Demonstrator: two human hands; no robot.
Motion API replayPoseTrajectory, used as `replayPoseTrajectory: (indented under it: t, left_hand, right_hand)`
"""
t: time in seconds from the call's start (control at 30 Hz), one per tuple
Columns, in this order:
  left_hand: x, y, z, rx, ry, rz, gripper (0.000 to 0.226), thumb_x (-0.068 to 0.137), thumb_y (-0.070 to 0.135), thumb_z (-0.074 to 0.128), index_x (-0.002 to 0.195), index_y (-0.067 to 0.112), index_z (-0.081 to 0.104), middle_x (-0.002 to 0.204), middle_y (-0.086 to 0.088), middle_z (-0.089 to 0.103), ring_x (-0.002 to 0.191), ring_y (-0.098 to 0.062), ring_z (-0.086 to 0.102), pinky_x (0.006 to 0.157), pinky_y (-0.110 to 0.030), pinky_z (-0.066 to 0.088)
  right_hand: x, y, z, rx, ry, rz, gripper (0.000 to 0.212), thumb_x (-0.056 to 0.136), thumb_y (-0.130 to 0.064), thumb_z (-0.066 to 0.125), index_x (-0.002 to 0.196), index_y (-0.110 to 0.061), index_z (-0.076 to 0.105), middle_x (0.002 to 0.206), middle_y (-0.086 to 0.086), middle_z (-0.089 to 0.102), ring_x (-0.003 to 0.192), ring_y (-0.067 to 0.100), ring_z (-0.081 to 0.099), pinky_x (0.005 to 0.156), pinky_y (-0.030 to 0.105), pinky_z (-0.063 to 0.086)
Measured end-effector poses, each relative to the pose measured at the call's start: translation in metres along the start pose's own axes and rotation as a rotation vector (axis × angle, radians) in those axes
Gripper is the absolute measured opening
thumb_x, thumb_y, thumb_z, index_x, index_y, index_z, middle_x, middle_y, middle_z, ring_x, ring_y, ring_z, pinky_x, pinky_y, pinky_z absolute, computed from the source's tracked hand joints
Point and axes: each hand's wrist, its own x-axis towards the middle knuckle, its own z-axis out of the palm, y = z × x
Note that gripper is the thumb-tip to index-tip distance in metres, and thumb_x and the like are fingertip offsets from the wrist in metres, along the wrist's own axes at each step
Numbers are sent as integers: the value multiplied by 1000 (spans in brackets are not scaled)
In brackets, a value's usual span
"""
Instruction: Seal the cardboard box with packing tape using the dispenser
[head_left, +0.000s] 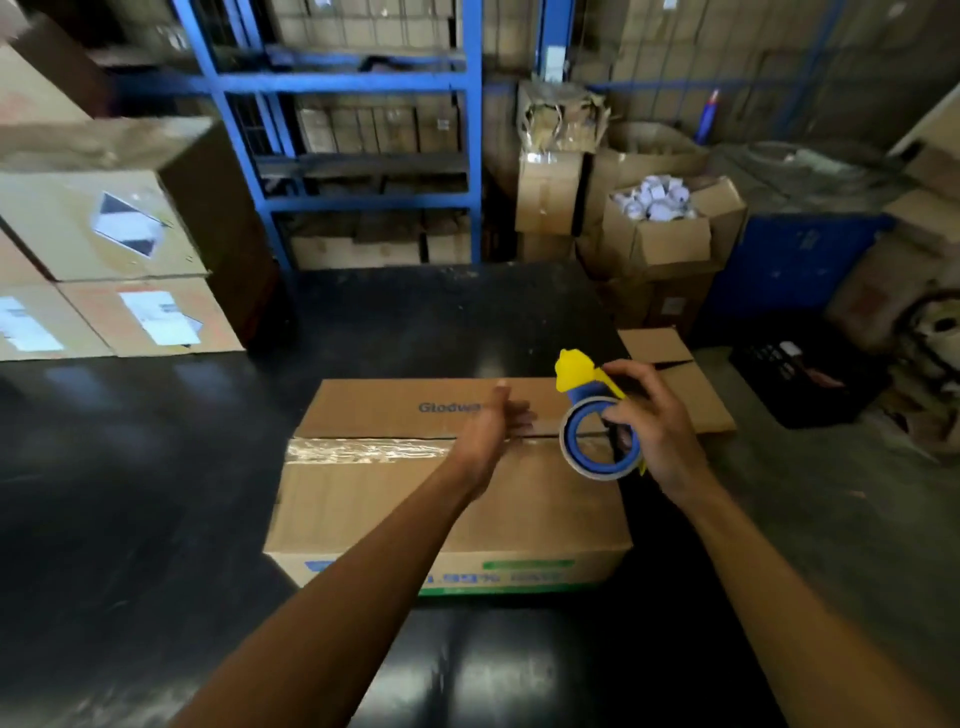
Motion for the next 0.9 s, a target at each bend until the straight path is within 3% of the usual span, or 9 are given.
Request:
replayPoseTrajectory:
  t: [0.1, 0.2, 0.37, 0.43, 0.53, 0.67, 0.73, 0.8, 0.9]
  left_hand:
    - [-31, 27, -36, -328, -36, -55, 68, 103, 54, 31, 132, -2, 56, 131, -21, 63, 121, -30, 60, 106, -39, 45]
    - [-62, 42, -68, -470, -101, -59, 69, 102, 55, 35, 130, -4, 57, 128, -25, 64, 121, -34, 61, 103, -42, 48]
    - [-93, 53, -122, -608, -34, -111, 52, 102, 41, 48, 130, -2, 54, 124, -26, 66, 116, -35, 64, 101, -43, 50]
    - [-98, 57, -141, -647, -18, -98, 42, 102, 33, 52, 127, 0, 58, 109, -21, 73, 103, -31, 69, 93, -41, 55]
    - [-96, 62, -159, -601, 80, -113, 20, 101, 13, 52, 102, -1, 66, 72, -14, 75, 69, -23, 73, 62, -33, 62]
    - [-73, 64, -180, -589, 394, -133, 22, 91, -1, 55, 110, -7, 65, 87, -21, 73, 57, -26, 72, 44, -35, 56]
    - [-73, 71, -193, -583, 520, -77, 10, 92, -4, 53, 93, -7, 63, 69, -17, 69, 41, -20, 64, 37, -28, 51]
    - [-72, 80, -214, -628, 585, -46, 15, 94, -3, 55, 81, -3, 63, 64, -15, 71, 47, -21, 68, 41, -27, 56]
    - [-64, 81, -238, -628, 607, -11, 10, 95, 5, 63, 91, -2, 68, 86, -18, 76, 78, -26, 76, 73, -37, 63]
  right_hand:
    - [-19, -22, 35, -214, -38, -217, 47, 76, -19, 68, 120, -34, 59, 108, -15, 65, 95, 5, 63, 74, 18, 51]
    - [-26, -30, 73, -552, -149, -325, 54, 74, -32, 72, 124, -41, 54, 117, -14, 59, 105, 5, 57, 87, 31, 50]
    - [-27, -47, 129, -488, -220, -356, 54, 70, -30, 69, 121, -40, 54, 113, -12, 61, 99, 9, 61, 84, 41, 53]
    - [-24, -52, 149, -433, -250, -387, 54, 70, -30, 69, 122, -41, 54, 118, -16, 60, 103, 7, 60, 86, 40, 53]
    - [-18, -59, 174, -442, -318, -430, 55, 71, -32, 69, 123, -43, 54, 119, -15, 60, 102, 8, 61, 85, 39, 53]
    - [-3, -64, 191, -500, -393, -457, 58, 72, -35, 75, 127, -44, 56, 115, -9, 62, 98, 9, 62, 82, 37, 53]
    - [8, -68, 186, -529, -416, -435, 57, 73, -37, 79, 126, -45, 58, 115, -10, 63, 99, 8, 62, 83, 35, 53]
    - [21, -69, 167, -555, -415, -415, 57, 72, -36, 84, 123, -44, 61, 119, -12, 64, 102, 4, 61, 86, 28, 51]
    - [40, -64, 141, -590, -442, -393, 56, 69, -44, 85, 121, -45, 63, 118, -9, 64, 103, 10, 61, 84, 30, 50]
